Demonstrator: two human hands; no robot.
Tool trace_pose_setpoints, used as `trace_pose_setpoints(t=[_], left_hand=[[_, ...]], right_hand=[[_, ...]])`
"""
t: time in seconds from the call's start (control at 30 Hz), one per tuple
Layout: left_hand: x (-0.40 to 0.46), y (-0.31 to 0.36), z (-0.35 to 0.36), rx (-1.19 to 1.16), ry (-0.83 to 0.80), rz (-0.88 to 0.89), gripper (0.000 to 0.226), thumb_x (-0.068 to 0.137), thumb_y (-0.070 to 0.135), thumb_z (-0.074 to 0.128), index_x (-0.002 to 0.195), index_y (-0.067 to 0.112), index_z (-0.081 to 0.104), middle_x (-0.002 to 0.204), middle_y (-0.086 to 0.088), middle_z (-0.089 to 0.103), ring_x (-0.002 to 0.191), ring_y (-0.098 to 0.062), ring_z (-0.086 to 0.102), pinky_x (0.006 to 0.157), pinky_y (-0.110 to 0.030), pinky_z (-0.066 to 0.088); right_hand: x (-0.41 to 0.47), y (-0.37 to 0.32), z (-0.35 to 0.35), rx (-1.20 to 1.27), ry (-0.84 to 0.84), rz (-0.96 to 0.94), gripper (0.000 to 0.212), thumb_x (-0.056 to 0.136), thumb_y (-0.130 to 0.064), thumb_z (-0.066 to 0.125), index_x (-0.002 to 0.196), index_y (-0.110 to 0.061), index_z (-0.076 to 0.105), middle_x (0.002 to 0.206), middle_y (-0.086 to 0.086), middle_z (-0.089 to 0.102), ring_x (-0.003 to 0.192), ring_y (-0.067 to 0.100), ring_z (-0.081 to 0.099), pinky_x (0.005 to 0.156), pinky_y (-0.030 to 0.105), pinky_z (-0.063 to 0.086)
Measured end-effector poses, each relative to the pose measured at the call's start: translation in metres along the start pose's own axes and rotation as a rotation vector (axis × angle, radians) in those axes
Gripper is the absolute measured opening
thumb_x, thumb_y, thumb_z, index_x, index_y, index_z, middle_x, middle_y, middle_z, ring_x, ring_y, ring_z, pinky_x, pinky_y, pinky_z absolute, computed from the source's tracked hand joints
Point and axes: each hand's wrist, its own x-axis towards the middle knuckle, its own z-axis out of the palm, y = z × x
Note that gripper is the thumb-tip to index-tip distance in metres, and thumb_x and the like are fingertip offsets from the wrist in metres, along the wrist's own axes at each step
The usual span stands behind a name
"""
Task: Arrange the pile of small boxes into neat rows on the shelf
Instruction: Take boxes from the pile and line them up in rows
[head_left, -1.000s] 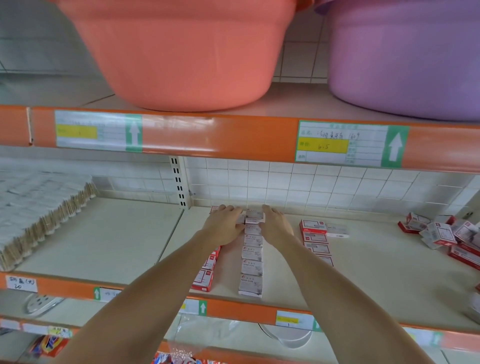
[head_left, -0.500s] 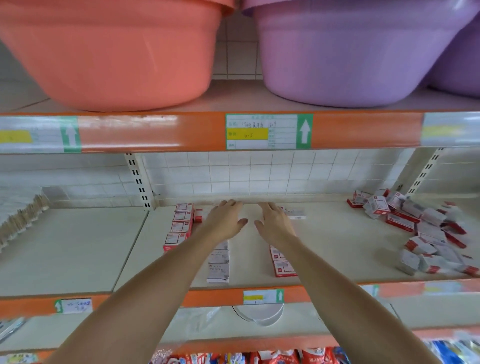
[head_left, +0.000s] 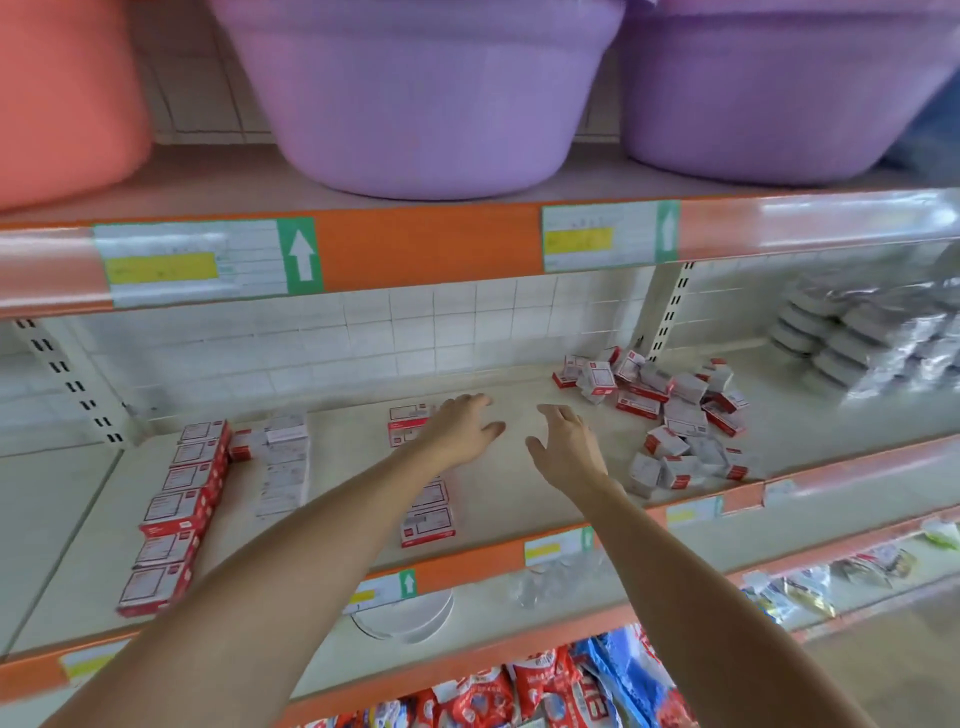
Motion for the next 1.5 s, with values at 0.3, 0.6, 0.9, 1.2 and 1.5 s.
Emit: trace_pose_setpoints(t=[0.3,0.6,0.9,1.2,1.5], left_hand=[[0.049,0.076,0.044,0.041,-0.052,0.033,0.057,0.095,0.046,0.056,0.142,0.015,0.045,0.143,-0.011,0.05,0.133,-0.031,0.042,0.106,-0.042,0.04],[0.092,0.118,0.072,0.106,-0.011,0.042,0.056,0.095,0.041,0.057,0.144,0.019,0.041,0.146,-0.007,0.047,0.132,-0.031,0.041,0.103,-0.042,0.041],[0.123,0.144,0.083,0.106,0.052,0.024,0.064,0.095,0.035,0.058,0.15,0.018,0.031,0.158,-0.004,0.028,0.135,-0.034,0.037,0.106,-0.045,0.04],[0.135,0.156,0.092,0.17,-0.035,-0.048,0.066,0.097,0.03,0.058,0.152,0.015,0.025,0.166,0.0,0.0,0.144,-0.031,0.024,0.105,-0.05,0.042],[0.114,0.138,0.099,0.03,0.192,-0.166,0.03,0.092,0.008,0.054,0.12,0.009,0.041,0.107,-0.015,0.046,0.088,-0.038,0.058,0.075,-0.045,0.049]], right_hand=[[0.015,0.094,-0.043,0.016,0.043,0.115,0.053,0.092,-0.025,0.059,0.142,-0.013,0.044,0.138,0.011,0.051,0.126,0.033,0.047,0.102,0.041,0.042],[0.053,0.144,-0.054,-0.045,0.024,0.045,0.044,0.094,-0.026,0.054,0.135,-0.011,0.048,0.136,0.009,0.051,0.126,0.03,0.045,0.103,0.041,0.039],[0.089,0.17,-0.056,-0.096,-0.158,-0.008,0.042,0.094,-0.029,0.051,0.133,-0.014,0.048,0.135,0.009,0.054,0.126,0.03,0.047,0.105,0.042,0.04],[0.083,0.168,-0.048,-0.068,-0.06,-0.116,0.032,0.085,-0.016,0.056,0.116,-0.018,0.063,0.122,0.002,0.062,0.117,0.026,0.053,0.101,0.039,0.043],[0.069,0.151,-0.034,-0.05,-0.131,-0.3,0.039,0.078,-0.004,0.056,0.114,-0.016,0.064,0.118,-0.001,0.06,0.116,0.025,0.046,0.099,0.038,0.039]])
